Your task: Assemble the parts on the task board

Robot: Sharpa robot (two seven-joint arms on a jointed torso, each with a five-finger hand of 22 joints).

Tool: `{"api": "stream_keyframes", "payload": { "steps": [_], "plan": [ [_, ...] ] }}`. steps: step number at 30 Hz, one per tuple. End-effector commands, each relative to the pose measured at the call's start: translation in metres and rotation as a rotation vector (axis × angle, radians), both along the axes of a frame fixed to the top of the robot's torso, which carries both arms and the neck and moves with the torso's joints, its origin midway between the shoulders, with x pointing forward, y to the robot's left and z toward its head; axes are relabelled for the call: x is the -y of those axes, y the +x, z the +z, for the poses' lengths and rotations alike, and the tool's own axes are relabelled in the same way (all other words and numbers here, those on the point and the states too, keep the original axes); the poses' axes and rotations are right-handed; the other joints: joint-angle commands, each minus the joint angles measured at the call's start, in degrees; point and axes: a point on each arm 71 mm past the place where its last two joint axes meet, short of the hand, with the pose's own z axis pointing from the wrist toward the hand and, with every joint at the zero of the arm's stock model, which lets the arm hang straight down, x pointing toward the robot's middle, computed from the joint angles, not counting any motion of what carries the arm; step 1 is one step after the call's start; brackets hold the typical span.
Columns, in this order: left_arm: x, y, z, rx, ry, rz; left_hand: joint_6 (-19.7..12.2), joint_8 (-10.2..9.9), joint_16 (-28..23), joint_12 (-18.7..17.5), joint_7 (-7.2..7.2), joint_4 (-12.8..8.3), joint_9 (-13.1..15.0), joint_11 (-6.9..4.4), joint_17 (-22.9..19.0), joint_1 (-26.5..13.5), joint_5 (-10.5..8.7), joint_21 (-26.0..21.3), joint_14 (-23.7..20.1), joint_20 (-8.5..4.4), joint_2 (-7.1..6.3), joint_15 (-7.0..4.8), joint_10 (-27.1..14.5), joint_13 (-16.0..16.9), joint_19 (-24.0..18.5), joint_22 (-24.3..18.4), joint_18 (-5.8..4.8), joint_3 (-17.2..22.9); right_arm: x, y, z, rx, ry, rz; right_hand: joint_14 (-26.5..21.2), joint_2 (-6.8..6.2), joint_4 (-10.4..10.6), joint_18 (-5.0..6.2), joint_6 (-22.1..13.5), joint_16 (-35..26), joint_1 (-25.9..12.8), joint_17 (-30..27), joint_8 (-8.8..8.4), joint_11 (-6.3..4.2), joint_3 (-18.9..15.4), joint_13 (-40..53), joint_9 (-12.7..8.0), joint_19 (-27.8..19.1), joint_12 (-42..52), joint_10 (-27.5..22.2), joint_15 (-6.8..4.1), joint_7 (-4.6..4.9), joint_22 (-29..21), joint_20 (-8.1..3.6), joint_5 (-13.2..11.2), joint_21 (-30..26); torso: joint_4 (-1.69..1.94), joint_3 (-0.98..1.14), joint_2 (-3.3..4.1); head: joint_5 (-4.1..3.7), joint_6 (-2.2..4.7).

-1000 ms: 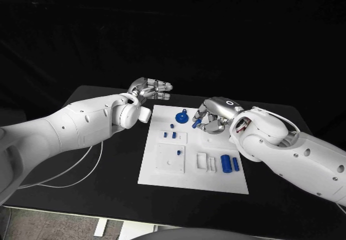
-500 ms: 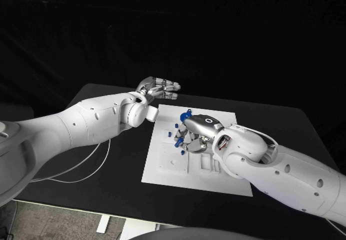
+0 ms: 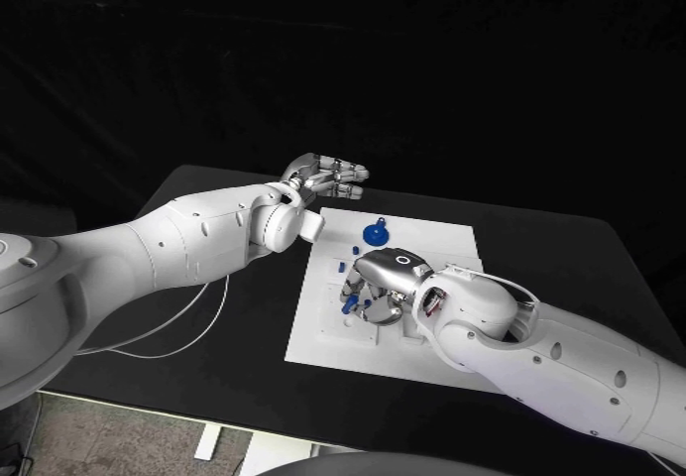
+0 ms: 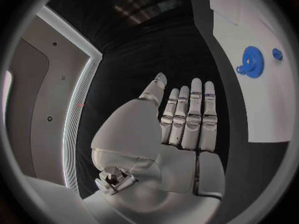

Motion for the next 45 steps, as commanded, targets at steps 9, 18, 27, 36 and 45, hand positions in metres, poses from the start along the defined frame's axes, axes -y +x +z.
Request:
{"api": "stream_keyframes", "payload": {
  "steps": [9,18,27,36,45],
  "plan": [
    [0.002,0.000,0.001,0.004,-0.014,-0.015,-0.08,-0.02,-0.26,-0.09,0.02,-0.08,0.05,0.10,-0.05,-0.02,0.12,0.35,-0.38,0.11,0.39,0.03,0.06,0.00,0.16,0.09,0.24,-0.19,-0.002,-0.004,-0.008,-0.004,-0.049,0.030,0.08,0.80,-0.46,0.81,0.16,-0.25,-0.03,-0.13,0.29,-2.24,-0.12,0.02,0.02,1.63,0.20,2.28,-0.38,0.08,0.18,-0.48,0.47,-0.38,0.02,0.09,0.11,0.27,-0.15],
    [0.002,0.000,0.001,0.003,-0.013,-0.014,-0.08,-0.02,-0.26,-0.09,0.02,-0.08,0.05,0.10,-0.05,-0.02,0.12,0.35,-0.38,0.11,0.39,0.03,0.06,0.00,0.16,0.09,0.24,-0.19,-0.003,-0.005,-0.010,-0.011,-0.059,0.036,0.08,0.84,-0.59,0.81,0.16,-0.27,-0.11,-0.16,0.29,-2.24,-0.14,0.02,0.02,1.63,0.20,2.29,-0.38,0.07,0.26,-0.48,0.50,-0.44,0.05,0.06,0.06,0.56,-0.42],
    [0.001,0.000,0.001,0.003,-0.013,-0.013,-0.08,-0.02,-0.26,-0.09,0.02,-0.08,0.05,0.10,-0.05,-0.02,0.12,0.35,-0.38,0.11,0.39,0.03,0.06,0.00,0.16,0.09,0.24,-0.19,-0.001,-0.004,-0.013,-0.016,-0.076,0.029,0.08,0.84,-0.59,0.81,0.16,-0.27,-0.11,-0.16,0.29,-2.24,-0.14,0.02,0.02,1.63,0.20,2.29,-0.38,0.07,0.26,-0.48,0.50,-0.44,-0.05,0.01,0.01,0.60,-0.49],
    [0.001,0.000,0.001,0.002,-0.013,-0.013,-0.08,-0.02,-0.26,-0.09,0.02,-0.08,0.05,0.10,-0.05,-0.02,0.12,0.35,-0.38,0.11,0.39,0.03,0.06,0.00,0.16,0.09,0.24,-0.19,-0.002,-0.006,-0.017,-0.028,-0.093,0.037,0.07,0.96,-0.80,0.80,0.16,-0.31,-0.25,-0.20,0.29,-2.23,-0.16,0.02,0.02,1.63,0.20,2.28,-0.36,0.08,0.43,-0.47,0.55,-0.58,0.00,0.03,0.05,0.73,-0.69],
    [0.001,-0.001,0.001,0.001,-0.013,-0.014,-0.08,-0.02,-0.26,-0.09,0.02,-0.08,0.05,0.10,-0.05,-0.02,0.12,0.35,-0.38,0.11,0.39,0.03,0.06,0.00,0.16,0.09,0.24,-0.19,-0.002,-0.005,-0.020,-0.034,-0.106,0.036,0.07,0.96,-0.80,0.80,0.16,-0.31,-0.25,-0.20,0.29,-2.23,-0.16,0.02,0.02,1.63,0.20,2.28,-0.36,0.08,0.43,-0.47,0.55,-0.58,-0.02,0.00,0.02,0.89,-0.86]
  ]
}}
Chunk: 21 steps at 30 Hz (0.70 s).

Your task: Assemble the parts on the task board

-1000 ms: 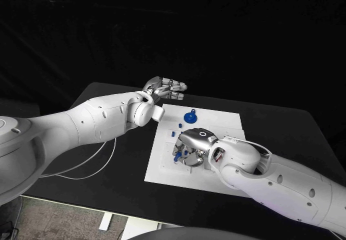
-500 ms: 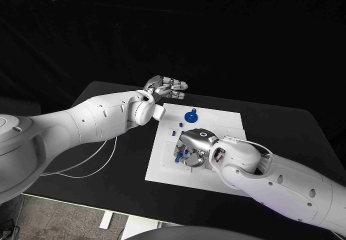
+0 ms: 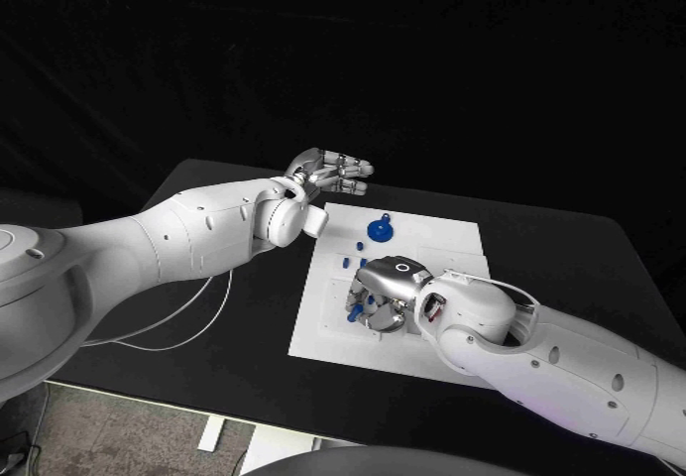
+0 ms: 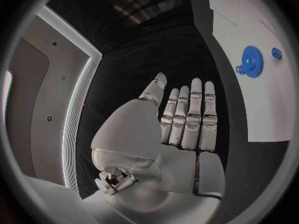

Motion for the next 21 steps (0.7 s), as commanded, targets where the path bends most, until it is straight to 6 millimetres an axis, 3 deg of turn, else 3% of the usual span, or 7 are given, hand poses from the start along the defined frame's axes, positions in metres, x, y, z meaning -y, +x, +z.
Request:
{"api": "stream_keyframes", "payload": {
  "steps": [1,14,16,17,19,21],
  "plan": [
    [0.0020,-0.0005,0.0007,0.002,-0.013,-0.013,-0.07,-0.02,-0.26,-0.09,0.02,-0.08,0.05,0.11,-0.05,-0.04,0.12,0.35,-0.38,0.11,0.42,0.03,0.06,0.00,0.17,0.08,0.24,-0.19,-0.0002,-0.0007,-0.0037,-0.006,-0.032,0.012,0.02,0.61,-0.23,0.80,0.31,-0.25,-0.17,-0.05,0.37,-2.15,-0.07,0.10,0.10,1.85,0.20,2.36,-0.42,-0.10,0.05,-0.29,0.34,-0.33,-0.07,0.01,-0.01,0.14,-0.15],
    [0.0017,-0.0007,0.0007,0.001,-0.013,-0.015,-0.11,-0.01,-0.26,-0.08,0.02,0.03,0.06,0.13,-0.04,-0.04,0.07,0.59,-0.38,0.14,0.40,0.05,-0.01,0.00,0.06,0.11,0.28,-0.30,-0.0034,-0.0009,-0.0078,-0.001,-0.036,0.016,-0.04,0.68,0.00,0.67,-0.33,-0.51,-0.65,-0.25,0.32,-1.96,-0.62,0.05,-0.02,1.69,0.17,1.48,-0.10,0.10,0.16,0.00,0.22,-0.86,-0.07,0.01,-0.02,0.25,-0.44],
    [0.0017,-0.0007,0.0006,0.000,-0.013,-0.015,-0.11,-0.01,-0.26,-0.08,0.02,0.03,0.06,0.13,-0.04,-0.04,0.07,0.59,-0.38,0.14,0.40,0.05,-0.01,0.00,0.06,0.11,0.28,-0.30,-0.0042,-0.0013,-0.0080,-0.009,-0.027,0.021,0.00,0.82,0.27,0.59,-0.51,-0.54,-0.68,-0.32,0.34,-2.00,-2.94,0.04,-0.10,1.72,0.17,1.02,0.03,0.10,-0.02,0.16,0.24,-1.16,-0.05,0.03,0.00,0.27,-0.45],
    [0.0017,-0.0007,0.0006,0.000,-0.013,-0.015,-0.11,-0.01,-0.26,-0.08,0.02,0.03,0.06,0.13,-0.04,-0.04,0.07,0.59,-0.38,0.14,0.40,0.05,-0.01,0.00,0.06,0.11,0.28,-0.30,-0.0045,-0.0015,-0.0080,-0.013,-0.021,0.024,-0.02,0.75,0.71,0.50,-1.70,-0.56,-1.15,-0.35,0.23,-1.64,-4.60,-0.03,-0.39,1.69,0.14,-0.46,0.37,0.32,-0.16,0.38,-1.04,-1.34,-0.05,0.04,0.01,0.27,-0.46],
    [0.0015,-0.0007,0.0006,0.000,-0.013,-0.016,-0.11,-0.01,-0.26,-0.08,0.02,0.03,0.06,0.13,-0.04,-0.04,0.07,0.59,-0.38,0.14,0.40,0.05,-0.01,0.00,0.06,0.11,0.28,-0.30,-0.0049,-0.0017,-0.0081,-0.020,-0.011,0.027,-0.07,1.02,1.50,0.80,-3.66,-0.63,-1.21,-0.53,0.30,-1.02,-8.26,-0.09,-0.54,1.83,0.11,-2.50,0.79,0.57,-0.69,0.81,-1.37,-1.92,-0.05,0.06,0.00,0.27,-0.48],
    [0.0012,-0.0006,0.0006,0.000,-0.012,-0.014,-0.09,0.00,-0.28,-0.09,0.02,0.06,0.06,0.14,-0.05,-0.06,0.01,0.60,-0.47,0.15,0.40,0.08,-0.05,0.00,0.03,0.10,0.28,-0.32,-0.0048,-0.0018,-0.0081,-0.025,-0.004,0.027,-0.13,0.29,2.11,0.93,-5.01,-0.70,-1.98,-0.68,0.22,-0.42,-10.68,-0.11,-0.66,1.85,0.13,-4.29,1.19,0.79,-1.08,1.15,-1.24,-2.32,-0.10,0.03,-0.05,0.25,-0.44]
  ]
}}
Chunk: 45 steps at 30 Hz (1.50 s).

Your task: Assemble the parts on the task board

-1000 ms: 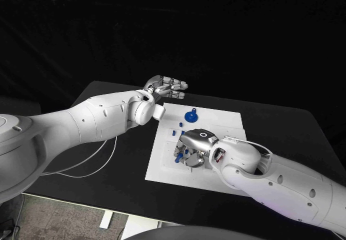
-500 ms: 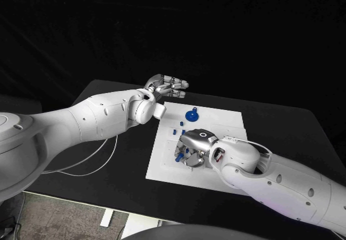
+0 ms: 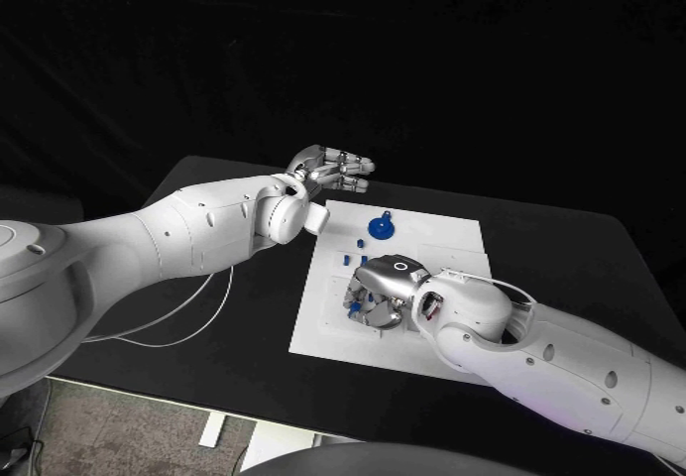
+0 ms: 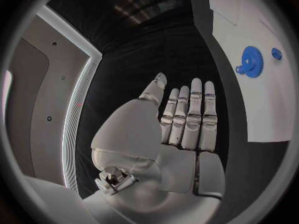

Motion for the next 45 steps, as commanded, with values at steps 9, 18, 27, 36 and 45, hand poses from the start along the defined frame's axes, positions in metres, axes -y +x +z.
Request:
{"api": "stream_keyframes", "payload": {
  "steps": [9,18,27,36,45],
  "plan": [
    [0.001,0.000,0.001,0.001,-0.012,-0.012,-0.05,0.01,-0.27,-0.10,0.00,0.06,0.06,0.16,-0.05,-0.05,0.03,0.14,-0.47,0.17,0.41,0.08,-0.10,0.01,0.00,0.04,0.27,-0.32,0.002,-0.002,-0.003,-0.029,0.030,0.008,-0.51,-2.82,1.14,1.82,-7.82,-1.25,1.05,-1.89,-0.15,2.46,-8.08,-0.34,-0.37,2.04,-0.28,-7.74,1.52,1.17,-2.96,1.48,0.08,-2.48,-0.17,0.10,0.00,-0.17,-0.03],
    [0.000,0.000,0.001,0.000,-0.011,-0.010,-0.14,-0.03,-0.26,-0.09,0.04,0.05,0.05,0.18,-0.04,-0.03,0.02,0.15,-0.52,0.18,0.38,0.10,-0.16,0.00,-0.04,0.03,0.29,-0.35,0.006,-0.002,0.002,-0.003,0.067,-0.017,-0.52,-3.16,2.42,2.39,-8.71,-1.20,3.27,-3.67,-0.13,3.35,-12.24,-0.33,-0.37,2.20,-0.13,-11.78,2.05,1.60,-5.37,2.03,0.43,-2.41,0.03,0.14,-0.02,-0.44,-0.06],
    [-0.002,0.000,0.001,-0.001,-0.010,-0.007,-0.21,-0.02,-0.26,-0.09,0.07,0.03,0.06,0.21,-0.05,-0.01,0.01,0.15,-0.56,0.20,0.34,0.12,-0.27,0.01,-0.06,0.01,0.29,-0.38,0.013,-0.004,0.011,0.030,0.148,-0.038,-0.30,-4.53,5.36,2.65,-10.18,-0.95,4.29,-4.36,-0.13,3.63,-14.91,-0.36,-0.39,2.20,-0.18,-13.06,2.23,0.67,-7.32,2.21,0.62,-1.32,-0.13,0.14,-0.07,-0.74,0.06],
    [-0.007,-0.001,0.001,-0.001,-0.007,0.002,-0.27,-0.02,-0.25,-0.07,0.10,0.09,0.05,0.24,-0.04,-0.06,-0.03,0.16,-0.58,0.23,0.29,0.13,-0.34,0.01,-0.08,-0.01,0.31,-0.47,0.051,0.009,0.032,-0.073,0.320,-0.195,0.55,-3.06,18.36,2.24,-9.33,-1.05,0.32,-4.90,-0.14,2.45,-21.48,-0.24,-0.38,2.35,-0.07,-7.21,1.43,2.34,-9.36,1.51,11.19,0.34,-0.30,-0.01,-0.17,-2.51,0.84],
    [-0.016,-0.003,0.002,-0.005,-0.004,0.015,-0.25,-0.01,-0.10,-0.05,0.07,0.17,0.06,0.11,0.09,-0.15,-0.06,0.18,0.07,0.15,0.17,-0.08,-0.04,0.01,-0.08,-0.02,0.25,-0.58,0.123,0.039,0.047,-0.196,0.343,-0.419,0.63,-1.18,13.63,-2.21,-1.68,2.71,1.48,-1.06,-0.39,-4.72,-19.57,19.16,1.31,2.22,18.91,7.57,-2.55,-1.43,-7.50,-2.96,10.30,4.63,-1.07,0.16,-0.34,-4.82,1.40]
  ]
}}
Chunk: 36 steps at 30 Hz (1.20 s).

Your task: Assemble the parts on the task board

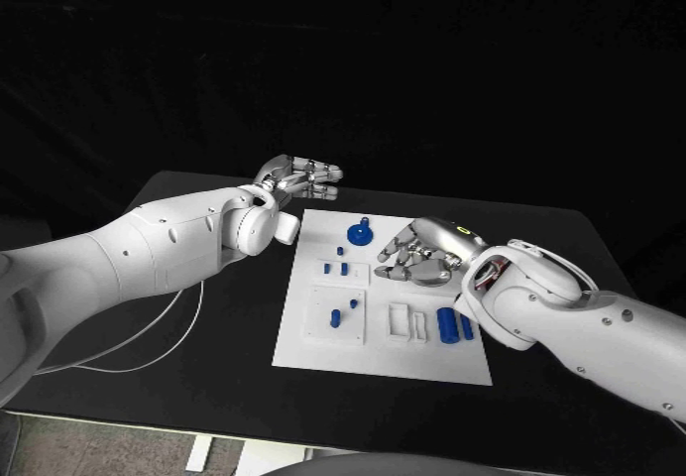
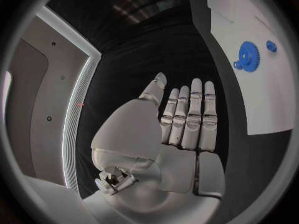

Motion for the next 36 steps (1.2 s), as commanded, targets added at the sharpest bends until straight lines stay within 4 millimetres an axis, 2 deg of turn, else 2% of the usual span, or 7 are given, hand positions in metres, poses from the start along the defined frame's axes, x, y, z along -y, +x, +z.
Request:
{"api": "stream_keyframes", "payload": {
  "steps": [1,11,12,14,19,31,36],
  "plan": [
    [0.001,-0.002,0.002,0.001,-0.010,-0.005,-0.25,-0.01,-0.10,-0.05,0.07,0.01,0.06,0.12,0.09,-0.15,-0.06,0.18,0.29,0.15,0.17,-0.29,-0.04,0.01,-0.08,-0.01,0.25,-0.43,0.026,0.008,-0.005,-0.180,0.037,-0.095,0.02,0.60,-2.15,-1.96,0.32,2.04,-1.78,2.55,-0.39,-0.29,0.05,17.86,0.77,2.28,13.28,-5.44,-0.73,-0.14,0.92,-1.06,0.36,1.28,-0.67,0.07,-0.20,-1.23,0.23],
    [-0.007,-0.010,0.002,-0.015,-0.036,0.002,-0.28,-0.03,-0.22,-0.06,0.08,0.20,0.05,0.15,0.03,-0.50,-0.05,0.16,0.14,0.10,0.05,-0.22,-0.09,0.01,-0.13,-0.03,0.07,-0.59,0.087,0.009,-0.015,-0.466,-0.105,-0.195,-1.44,-0.53,3.98,-1.37,-1.24,12.57,-5.95,19.55,-0.35,-0.57,-2.74,48.68,3.81,2.00,37.18,-6.77,-0.45,-0.22,5.77,-0.88,3.27,7.11,-1.28,0.35,-0.20,-2.69,0.17],
    [-0.008,-0.011,0.002,-0.017,-0.038,0.000,-0.29,-0.03,-0.21,-0.05,0.07,0.22,0.06,0.15,0.04,-0.60,-0.07,0.16,0.14,0.10,-0.02,-0.22,-0.09,0.01,-0.13,-0.03,0.06,-0.65,0.092,0.008,-0.016,-0.495,-0.111,-0.212,-1.42,0.61,3.61,-1.21,-1.37,12.47,-5.78,20.10,-0.31,-0.55,-5.80,49.25,4.06,2.09,37.17,-6.74,-0.38,-0.24,6.23,-0.73,5.22,7.73,-1.24,0.35,-0.23,-2.80,0.17],
    [-0.008,-0.012,0.002,-0.019,-0.040,-0.002,-0.29,-0.02,-0.21,-0.05,0.07,0.24,0.06,0.14,0.03,-0.67,-0.09,0.15,0.10,0.11,-0.08,-0.21,-0.07,0.02,-0.15,-0.04,0.05,-0.70,0.098,0.006,-0.017,-0.532,-0.119,-0.246,-1.02,6.46,0.50,-0.49,-2.40,11.08,-4.39,21.85,-0.19,-0.41,-18.72,50.89,5.01,2.11,35.92,-6.77,-0.27,-0.10,7.29,-0.41,8.90,8.11,-1.29,0.40,-0.24,-2.89,0.09],
    [-0.011,-0.017,0.003,-0.020,-0.046,-0.006,-0.52,-0.04,-0.27,-0.06,0.16,0.16,0.05,0.21,-0.03,-0.69,-0.12,-0.03,-0.39,0.24,-0.34,-0.04,-0.15,0.02,-0.44,-0.15,-0.02,-0.82,0.113,0.000,-0.021,-0.648,-0.139,-0.381,-0.66,7.82,0.12,-0.55,-1.50,11.70,-3.85,23.50,-0.38,-0.78,-18.70,53.21,5.70,2.64,38.24,-5.71,-0.56,-0.52,8.71,-0.69,14.49,10.74,-1.53,0.49,-0.15,-3.58,-0.08],
    [-0.012,-0.022,0.004,-0.024,-0.053,-0.014,-0.53,-0.02,-0.25,-0.04,-0.07,0.21,0.06,0.23,0.00,-0.83,-0.16,-0.15,-0.58,0.34,-0.48,0.03,-0.24,0.02,-0.58,-0.25,-0.02,-0.91,0.114,-0.010,-0.026,-0.751,-0.243,-0.439,-0.27,8.98,-0.62,-1.78,-0.50,12.23,-5.87,25.72,-0.38,-1.00,-20.17,54.66,7.42,2.64,38.50,-5.03,-0.69,-1.00,10.57,-0.96,13.43,13.00,-1.18,0.30,-0.11,-4.64,-1.00],
    [-0.008,-0.023,0.003,-0.035,-0.070,-0.032,-1.31,-0.07,-0.25,-0.03,-0.39,0.98,0.04,0.39,0.02,-1.82,-1.56,-0.32,-0.92,0.53,-1.23,0.23,-0.61,0.03,-0.77,-0.37,-0.02,-1.54,0.110,-0.010,-0.027,-0.743,-0.283,-0.421,-0.15,8.69,0.57,-1.92,-1.44,12.86,-8.44,26.54,-0.40,-0.71,-21.24,55.90,7.32,2.60,39.83,-4.54,-0.42,-0.63,11.28,-0.76,5.31,13.73,-1.19,0.17,-0.15,-5.13,-1.31]
  ]
}}
